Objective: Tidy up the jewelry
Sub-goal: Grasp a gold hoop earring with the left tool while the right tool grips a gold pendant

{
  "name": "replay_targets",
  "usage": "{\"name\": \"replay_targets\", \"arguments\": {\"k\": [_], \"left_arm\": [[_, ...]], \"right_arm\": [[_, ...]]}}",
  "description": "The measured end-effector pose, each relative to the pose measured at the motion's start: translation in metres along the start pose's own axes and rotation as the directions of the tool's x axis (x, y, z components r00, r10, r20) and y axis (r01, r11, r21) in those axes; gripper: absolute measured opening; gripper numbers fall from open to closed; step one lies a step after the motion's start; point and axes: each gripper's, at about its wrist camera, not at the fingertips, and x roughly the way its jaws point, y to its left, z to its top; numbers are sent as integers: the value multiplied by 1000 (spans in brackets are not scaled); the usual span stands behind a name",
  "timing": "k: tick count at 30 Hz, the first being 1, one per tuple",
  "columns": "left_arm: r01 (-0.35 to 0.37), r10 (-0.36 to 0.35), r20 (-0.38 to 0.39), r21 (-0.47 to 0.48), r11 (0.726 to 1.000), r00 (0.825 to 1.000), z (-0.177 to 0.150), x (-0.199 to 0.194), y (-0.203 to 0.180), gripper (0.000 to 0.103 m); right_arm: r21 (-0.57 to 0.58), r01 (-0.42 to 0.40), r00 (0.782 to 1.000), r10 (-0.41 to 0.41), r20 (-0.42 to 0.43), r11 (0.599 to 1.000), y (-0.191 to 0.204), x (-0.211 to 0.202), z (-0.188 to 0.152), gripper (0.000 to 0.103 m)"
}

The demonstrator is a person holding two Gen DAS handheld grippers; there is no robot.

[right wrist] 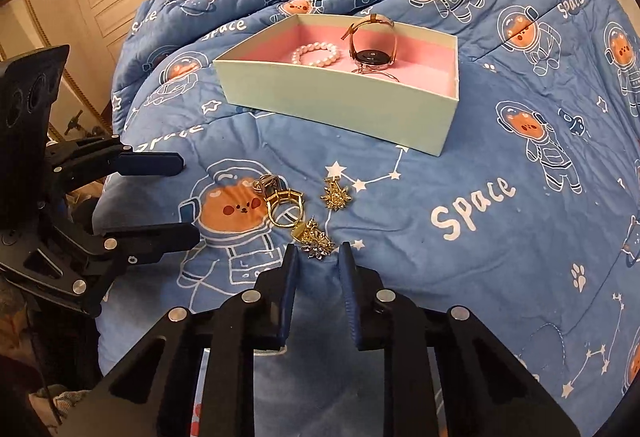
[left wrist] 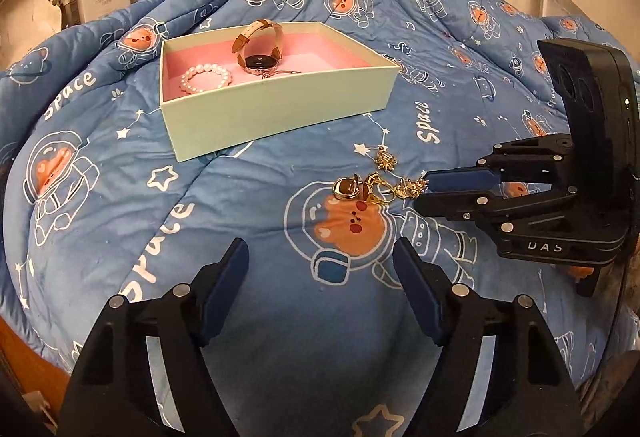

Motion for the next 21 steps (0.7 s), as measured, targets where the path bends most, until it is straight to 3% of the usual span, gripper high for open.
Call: {"name": "replay_targets", "arguments": {"k": [11,17,21], "left_arm": [[26,-26,3,28,999,1000,13,14,-1,63],[19,-18,-9,162,987,1000,19,28,-7,57],[33,-30,-17,243,969,999,22,34,-7,47]], "right_arm": [[2,-19,1000,19,1,1000,0,5,3,17],[26,-23,1000,23,5,999,-3,2,0,17],[51,-31,1000,31,7,998,-6,1,-3,17]]}}
